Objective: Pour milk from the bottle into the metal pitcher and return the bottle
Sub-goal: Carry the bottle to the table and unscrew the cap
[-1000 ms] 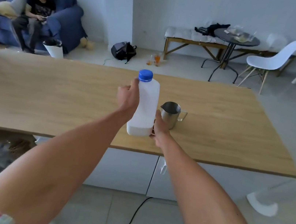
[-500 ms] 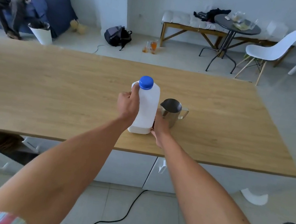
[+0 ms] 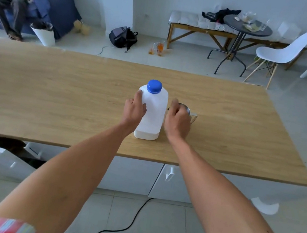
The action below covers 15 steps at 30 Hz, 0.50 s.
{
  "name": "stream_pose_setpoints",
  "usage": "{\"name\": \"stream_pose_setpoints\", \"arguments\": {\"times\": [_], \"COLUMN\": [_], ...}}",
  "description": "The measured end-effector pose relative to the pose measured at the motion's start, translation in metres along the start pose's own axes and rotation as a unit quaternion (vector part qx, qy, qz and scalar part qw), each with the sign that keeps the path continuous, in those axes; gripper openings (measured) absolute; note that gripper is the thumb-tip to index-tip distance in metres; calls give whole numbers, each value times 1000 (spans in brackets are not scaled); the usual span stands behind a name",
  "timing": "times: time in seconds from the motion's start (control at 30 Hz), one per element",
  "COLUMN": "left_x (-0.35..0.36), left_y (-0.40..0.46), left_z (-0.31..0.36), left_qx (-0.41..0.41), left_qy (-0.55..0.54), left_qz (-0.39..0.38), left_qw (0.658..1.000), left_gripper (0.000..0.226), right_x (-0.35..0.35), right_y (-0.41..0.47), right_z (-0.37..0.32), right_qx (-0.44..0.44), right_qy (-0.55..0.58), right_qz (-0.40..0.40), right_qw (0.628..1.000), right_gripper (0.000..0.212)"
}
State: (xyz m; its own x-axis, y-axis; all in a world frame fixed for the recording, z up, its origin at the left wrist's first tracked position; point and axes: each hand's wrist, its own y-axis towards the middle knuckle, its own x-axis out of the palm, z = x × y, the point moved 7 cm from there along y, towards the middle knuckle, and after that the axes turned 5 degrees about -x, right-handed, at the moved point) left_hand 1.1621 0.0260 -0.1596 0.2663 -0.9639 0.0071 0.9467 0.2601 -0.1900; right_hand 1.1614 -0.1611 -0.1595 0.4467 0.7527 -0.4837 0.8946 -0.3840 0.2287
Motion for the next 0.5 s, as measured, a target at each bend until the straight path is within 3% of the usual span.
{"name": "stream_pose_setpoints", "arguments": {"times": [0.07,0.2,0.37,0.5], "left_x": [0,2,2,2], "left_y": [0,0,2,5], "left_z": [-2,-1,-5,-8], "left_qx": [-1,11,1,-9], "left_qy": [8,-5,-26,-13], "left_qz": [-6,-13,15,28], "left_qw": [1000,1000,1000,999], "left_gripper": [42,32,38,42], "right_x": [-11,0,21,26], "right_y": [16,30,29,29], "right_z": [-39,-101,-122,-126], "right_qx": [-104,-250,-250,-271], "right_qy": [-47,-209,-370,-390], "right_qz": [15,-46,-70,-68], "right_qw": [993,944,892,877], "right_gripper": [52,65,69,64]}}
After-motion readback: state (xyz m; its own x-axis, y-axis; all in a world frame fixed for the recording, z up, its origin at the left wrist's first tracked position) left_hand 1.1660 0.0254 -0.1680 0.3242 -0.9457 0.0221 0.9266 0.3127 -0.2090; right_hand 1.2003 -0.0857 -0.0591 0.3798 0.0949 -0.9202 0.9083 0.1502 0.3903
